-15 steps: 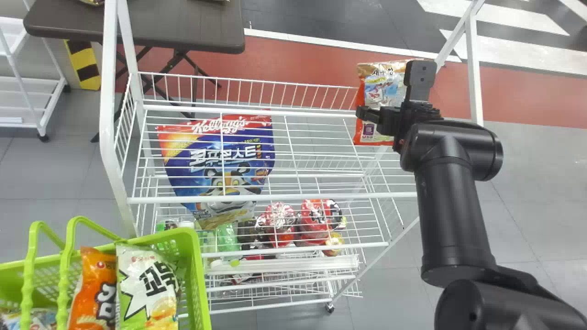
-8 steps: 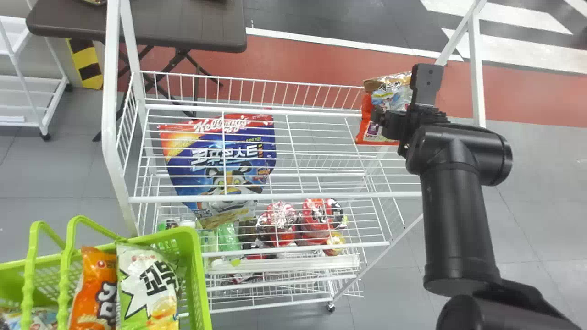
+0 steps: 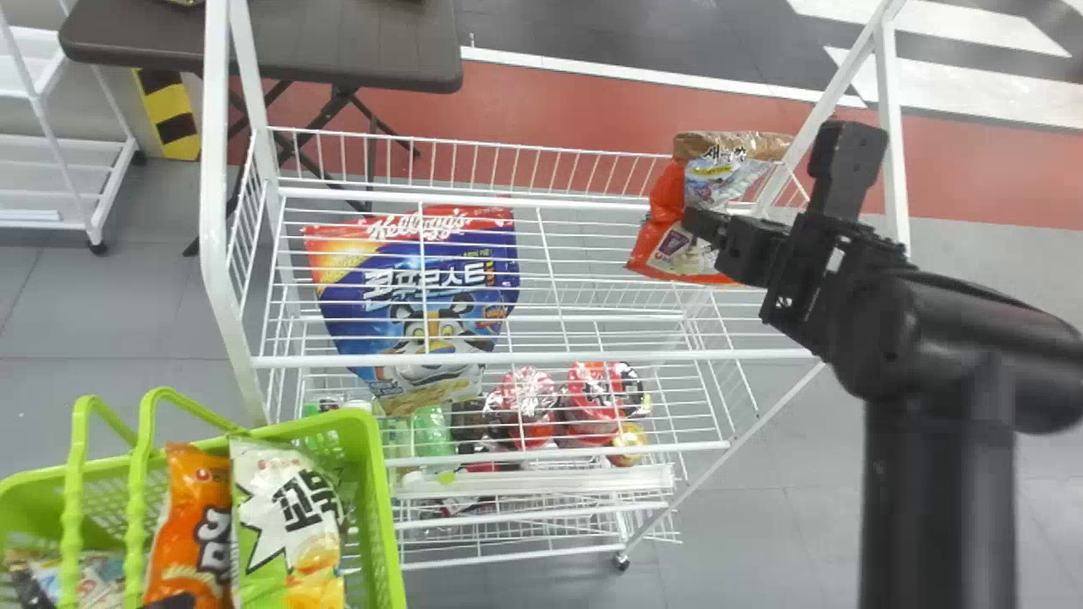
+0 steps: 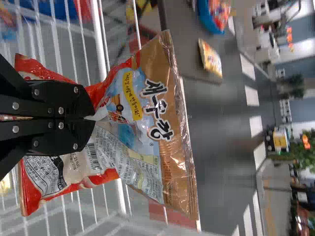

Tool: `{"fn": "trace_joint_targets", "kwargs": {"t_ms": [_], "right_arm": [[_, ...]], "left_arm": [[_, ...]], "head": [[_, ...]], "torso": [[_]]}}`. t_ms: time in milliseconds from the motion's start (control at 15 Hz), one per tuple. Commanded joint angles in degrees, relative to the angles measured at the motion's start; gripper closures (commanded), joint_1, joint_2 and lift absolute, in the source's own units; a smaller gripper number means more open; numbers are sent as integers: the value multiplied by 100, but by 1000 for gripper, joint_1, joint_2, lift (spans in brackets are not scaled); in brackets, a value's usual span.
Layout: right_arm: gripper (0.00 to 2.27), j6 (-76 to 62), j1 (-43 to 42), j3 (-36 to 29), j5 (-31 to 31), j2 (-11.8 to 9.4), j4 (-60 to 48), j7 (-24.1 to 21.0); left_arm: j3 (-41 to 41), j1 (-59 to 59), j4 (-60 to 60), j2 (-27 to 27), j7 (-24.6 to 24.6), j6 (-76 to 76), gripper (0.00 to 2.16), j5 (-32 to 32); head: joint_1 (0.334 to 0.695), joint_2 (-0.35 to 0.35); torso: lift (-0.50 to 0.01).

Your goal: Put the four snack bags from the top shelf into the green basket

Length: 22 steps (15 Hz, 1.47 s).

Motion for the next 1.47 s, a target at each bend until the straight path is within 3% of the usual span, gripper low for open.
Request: {"fn": "trace_joint_targets", "kwargs": {"t_ms": [0, 133, 267, 400, 533, 600, 733, 1133, 1400], "right_arm": [[2256, 724, 768, 148, -830, 9, -1385, 53], [2256, 882, 1418, 307, -1621, 9, -2097, 114], [2256, 970, 1893, 720, -1928, 9, -2360, 202], [2256, 953, 2227, 1080, -2438, 9, -2404, 290], [2256, 795, 2473, 1563, -2623, 9, -2334, 413], [2256, 584, 2535, 1766, -2614, 9, -2264, 413], [2256, 531, 2482, 2135, -2675, 9, -1886, 413], [2256, 127, 1770, 2978, -2772, 9, 153, 395], [2256, 267, 1216, 3374, -2825, 71, 1076, 140]], "left_arm": [[-18, -34, 26, -7, -57, 0, 2145, -6], [-18, -69, 43, -7, -57, 0, 2145, -6], [-26, -113, 61, -7, -57, 18, 2145, 3], [-53, -140, 61, -7, -57, 18, 2145, -6], [-61, -140, 70, -7, -57, 0, 2145, -6], [-70, -149, 70, -7, -57, 18, 2145, -6], [-70, -149, 70, -7, -57, 18, 2145, -6], [-88, -192, 70, 2, -57, 18, 2145, -14], [-123, -201, 43, 2, -57, 18, 2145, -23]], "head": [[695, -162], [695, -95], [695, -26], [695, 88], [695, 177], [695, 263], [695, 339], [695, 350], [695, 350]], "torso": [[0], [0], [0], [0], [0], [0], [0], [0], [0]]}}
